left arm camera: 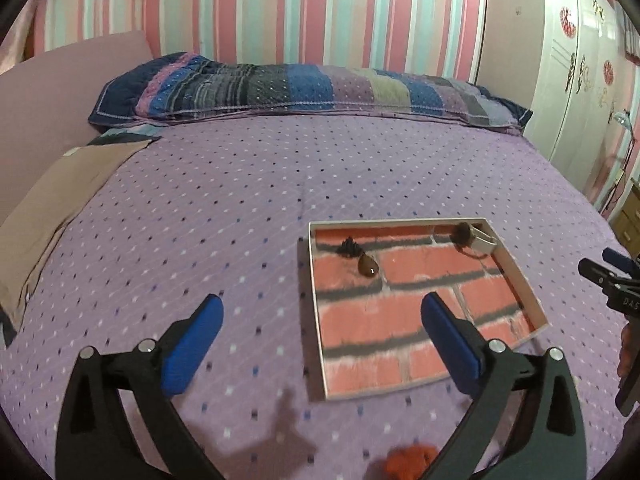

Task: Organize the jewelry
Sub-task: 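Move both tools back toward the remaining jewelry on the bed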

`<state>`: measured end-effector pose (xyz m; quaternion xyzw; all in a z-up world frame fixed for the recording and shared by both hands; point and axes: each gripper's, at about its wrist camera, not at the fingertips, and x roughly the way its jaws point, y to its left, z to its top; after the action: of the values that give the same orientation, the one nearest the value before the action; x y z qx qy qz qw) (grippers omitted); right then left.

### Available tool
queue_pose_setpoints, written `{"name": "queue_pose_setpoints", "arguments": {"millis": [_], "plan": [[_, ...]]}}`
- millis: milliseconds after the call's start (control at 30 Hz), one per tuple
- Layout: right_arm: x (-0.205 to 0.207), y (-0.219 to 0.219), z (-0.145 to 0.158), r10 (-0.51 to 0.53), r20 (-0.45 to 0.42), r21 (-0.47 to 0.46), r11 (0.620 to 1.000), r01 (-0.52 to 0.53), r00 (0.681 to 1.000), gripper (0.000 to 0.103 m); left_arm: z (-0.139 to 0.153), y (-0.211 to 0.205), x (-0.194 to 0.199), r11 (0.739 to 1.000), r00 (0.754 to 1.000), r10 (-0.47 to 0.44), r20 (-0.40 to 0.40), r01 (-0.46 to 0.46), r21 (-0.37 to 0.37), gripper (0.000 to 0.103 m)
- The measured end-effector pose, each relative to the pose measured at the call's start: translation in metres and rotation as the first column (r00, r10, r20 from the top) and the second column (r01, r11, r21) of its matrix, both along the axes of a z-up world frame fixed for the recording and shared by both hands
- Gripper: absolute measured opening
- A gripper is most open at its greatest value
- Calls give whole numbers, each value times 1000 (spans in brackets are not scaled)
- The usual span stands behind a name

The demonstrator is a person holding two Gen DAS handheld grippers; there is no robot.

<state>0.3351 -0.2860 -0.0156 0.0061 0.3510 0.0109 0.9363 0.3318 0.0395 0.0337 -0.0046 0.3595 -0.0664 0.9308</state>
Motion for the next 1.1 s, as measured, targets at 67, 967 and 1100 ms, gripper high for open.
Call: {"name": "queue_pose_setpoints", "arguments": {"millis": [67,967,1100], "plan": [[-25,-2,3,-12,15,-3,1000,12,1000,99,3,6,-16,1000,1000,3,0,-3,-17,97],[-214,44,-58,-75,30,-11,997,75,997,99,-41,34,-196,999,998,46,40,-46,15,99],[-230,58,-75,-46,30,10,999,45,999,99,-66,40,-209,999,999,49,0,-49,-12,99]]}}
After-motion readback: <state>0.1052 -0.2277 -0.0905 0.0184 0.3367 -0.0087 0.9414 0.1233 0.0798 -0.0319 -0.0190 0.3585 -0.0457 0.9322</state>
